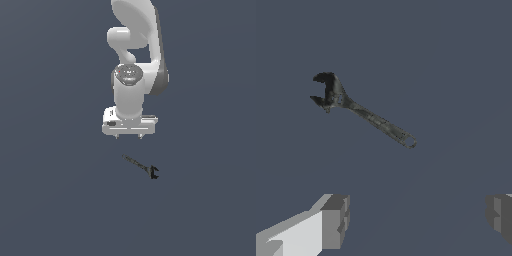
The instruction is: Pick up the object and move it to a goal position.
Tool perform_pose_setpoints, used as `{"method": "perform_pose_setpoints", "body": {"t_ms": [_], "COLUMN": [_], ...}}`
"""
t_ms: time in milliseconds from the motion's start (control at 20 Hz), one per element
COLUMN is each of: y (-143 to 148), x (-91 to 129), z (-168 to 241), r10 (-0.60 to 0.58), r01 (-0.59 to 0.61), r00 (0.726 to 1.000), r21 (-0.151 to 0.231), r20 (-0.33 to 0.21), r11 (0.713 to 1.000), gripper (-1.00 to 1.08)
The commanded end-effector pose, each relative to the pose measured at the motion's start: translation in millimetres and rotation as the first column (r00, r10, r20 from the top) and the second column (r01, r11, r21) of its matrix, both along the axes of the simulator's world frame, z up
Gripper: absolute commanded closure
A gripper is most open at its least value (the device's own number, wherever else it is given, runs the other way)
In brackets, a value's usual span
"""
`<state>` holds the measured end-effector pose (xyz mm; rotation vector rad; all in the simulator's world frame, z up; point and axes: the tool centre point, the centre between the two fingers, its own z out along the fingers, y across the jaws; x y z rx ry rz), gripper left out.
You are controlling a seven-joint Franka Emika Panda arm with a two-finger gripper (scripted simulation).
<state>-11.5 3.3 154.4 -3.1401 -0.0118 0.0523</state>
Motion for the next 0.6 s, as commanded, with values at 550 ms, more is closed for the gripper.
{"method": "perform_pose_setpoints", "body": {"t_ms": [550], "y": [8.3], "x": [13.7], "z": [6.9], "r10": [-0.017], "r01": [0.018], "r00": [0.999], "r21": [-0.003], "r20": [0.031], "r11": [1.000], "gripper": [-0.92]}}
